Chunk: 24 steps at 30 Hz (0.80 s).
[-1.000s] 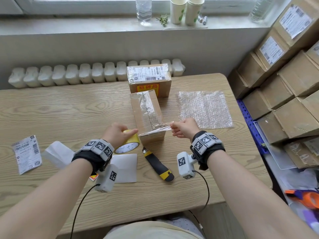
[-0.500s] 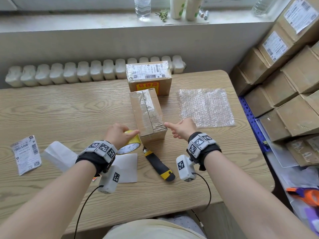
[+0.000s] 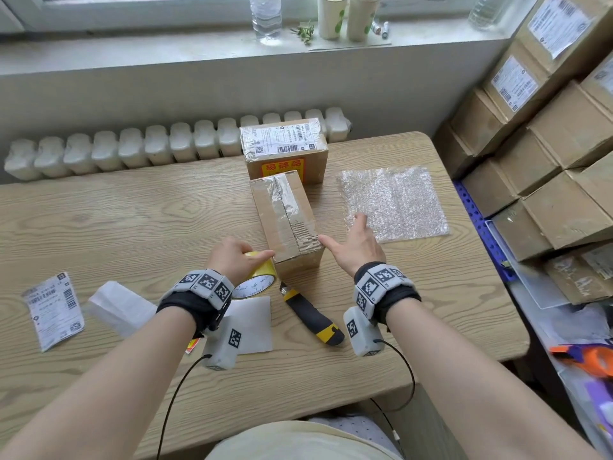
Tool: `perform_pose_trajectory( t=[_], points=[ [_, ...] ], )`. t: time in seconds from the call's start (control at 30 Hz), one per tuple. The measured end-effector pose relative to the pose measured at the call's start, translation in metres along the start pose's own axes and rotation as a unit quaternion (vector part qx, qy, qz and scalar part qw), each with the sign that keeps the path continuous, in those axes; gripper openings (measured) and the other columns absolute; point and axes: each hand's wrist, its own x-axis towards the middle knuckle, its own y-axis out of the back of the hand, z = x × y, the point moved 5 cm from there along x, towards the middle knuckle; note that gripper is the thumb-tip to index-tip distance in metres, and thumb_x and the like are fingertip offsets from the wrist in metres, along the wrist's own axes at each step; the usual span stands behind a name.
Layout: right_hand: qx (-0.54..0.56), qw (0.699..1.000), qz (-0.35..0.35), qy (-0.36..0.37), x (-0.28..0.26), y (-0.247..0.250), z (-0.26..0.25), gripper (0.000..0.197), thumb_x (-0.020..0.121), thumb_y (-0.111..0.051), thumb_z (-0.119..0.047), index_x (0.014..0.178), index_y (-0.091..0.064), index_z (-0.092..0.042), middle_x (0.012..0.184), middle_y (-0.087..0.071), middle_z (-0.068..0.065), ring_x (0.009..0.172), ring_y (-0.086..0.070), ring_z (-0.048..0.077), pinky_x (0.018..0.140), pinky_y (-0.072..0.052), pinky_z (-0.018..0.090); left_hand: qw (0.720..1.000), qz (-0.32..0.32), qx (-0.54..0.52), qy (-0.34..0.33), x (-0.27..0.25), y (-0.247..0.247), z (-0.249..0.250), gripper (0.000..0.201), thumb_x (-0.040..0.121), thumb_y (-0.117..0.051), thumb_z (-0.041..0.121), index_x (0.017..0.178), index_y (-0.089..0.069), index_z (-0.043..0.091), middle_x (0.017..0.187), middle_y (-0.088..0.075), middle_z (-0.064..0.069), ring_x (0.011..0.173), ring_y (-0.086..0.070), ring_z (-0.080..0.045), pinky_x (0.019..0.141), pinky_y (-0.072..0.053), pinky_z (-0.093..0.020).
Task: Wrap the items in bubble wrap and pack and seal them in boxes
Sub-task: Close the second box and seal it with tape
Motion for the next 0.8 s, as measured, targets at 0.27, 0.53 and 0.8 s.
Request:
perform_pose_trajectory(
  t=[0.27, 0.53, 0.8],
  points=[
    [-0.221, 0.901, -0.092, 0.362, -0.042, -0.048, -0.057, 0.085, 0.091, -0.052, -0.043, 0.152, 0.002, -0.019, 0.160, 0.010, 0.002, 0.147, 0.007, 0.017, 0.118, 0.001, 0.031, 0.994, -0.040, -0.092, -0.042, 0.000, -0.004, -0.004, 0.052, 0.078, -0.062, 0.055, 0.053, -0.052, 0.011, 0.051, -0.044, -0.004, 0.051, -0.039, -0.019, 0.053, -0.030, -0.031],
    [-0.320, 0.875, -0.099, 0.350, -0.046, -0.067, -0.050, 0.102, 0.087, -0.060, -0.041, 0.148, 0.019, -0.020, 0.157, 0.022, 0.004, 0.146, 0.013, 0.023, 0.119, 0.003, 0.035, 0.963, -0.145, -0.210, -0.082, -0.009, 0.008, -0.022, 0.032, 0.084, -0.070, 0.021, 0.111, -0.058, 0.032, 0.096, -0.069, -0.017, 0.090, -0.066, -0.026, 0.086, -0.051, -0.038],
    [-0.330, 0.872, -0.114, 0.343, -0.046, -0.066, -0.052, 0.100, 0.086, -0.061, -0.032, 0.149, 0.016, -0.020, 0.158, 0.019, 0.005, 0.146, 0.011, 0.023, 0.118, 0.003, 0.034, 0.990, -0.106, -0.011, -0.092, 0.001, 0.009, -0.020, 0.036, 0.085, -0.067, 0.032, 0.117, -0.066, 0.015, 0.118, -0.063, -0.001, 0.111, -0.057, -0.017, 0.086, -0.038, -0.020]
  ],
)
